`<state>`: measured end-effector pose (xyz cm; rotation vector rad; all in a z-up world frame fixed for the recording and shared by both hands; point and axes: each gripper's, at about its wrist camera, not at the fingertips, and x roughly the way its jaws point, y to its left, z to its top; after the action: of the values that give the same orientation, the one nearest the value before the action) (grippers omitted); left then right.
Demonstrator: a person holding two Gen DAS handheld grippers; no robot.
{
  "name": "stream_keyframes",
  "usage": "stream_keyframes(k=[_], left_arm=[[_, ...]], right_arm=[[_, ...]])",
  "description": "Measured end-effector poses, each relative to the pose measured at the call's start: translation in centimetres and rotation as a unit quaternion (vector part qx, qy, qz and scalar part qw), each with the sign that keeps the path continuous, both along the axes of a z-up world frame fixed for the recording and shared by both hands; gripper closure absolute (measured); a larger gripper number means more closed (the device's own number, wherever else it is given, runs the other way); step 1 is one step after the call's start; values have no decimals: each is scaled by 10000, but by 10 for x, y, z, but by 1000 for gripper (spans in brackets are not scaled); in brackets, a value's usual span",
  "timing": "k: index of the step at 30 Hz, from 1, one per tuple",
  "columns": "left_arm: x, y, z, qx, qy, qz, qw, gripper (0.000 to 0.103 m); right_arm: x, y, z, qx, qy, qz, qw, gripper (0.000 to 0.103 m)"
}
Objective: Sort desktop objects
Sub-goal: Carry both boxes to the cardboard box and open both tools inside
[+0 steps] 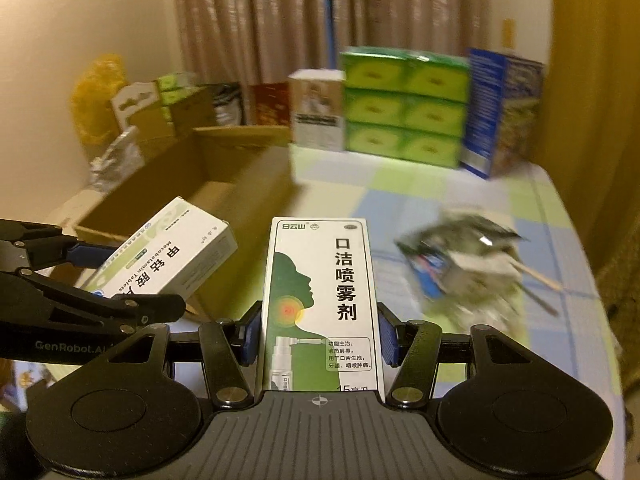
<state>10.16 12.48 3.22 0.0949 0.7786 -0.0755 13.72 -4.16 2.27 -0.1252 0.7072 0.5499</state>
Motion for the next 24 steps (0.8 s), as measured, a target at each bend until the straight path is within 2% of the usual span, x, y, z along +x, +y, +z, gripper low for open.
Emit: stream_keyframes(k=[4,10,17,24], left_arm=[[4,44,17,34,-77,280,9996,36],[21,102,25,166,-108,566,9982,36],[54,144,18,134,-64,679,9976,36],[82,166,-1,44,30,747,9972,36]], right_arm=[[10,43,11,52,-33,279,9996,50],[33,106,18,93,-41,590,9982,50],[68,159,8,121,81,741,9971,50],[94,182,-11,72,222,727,9971,50]])
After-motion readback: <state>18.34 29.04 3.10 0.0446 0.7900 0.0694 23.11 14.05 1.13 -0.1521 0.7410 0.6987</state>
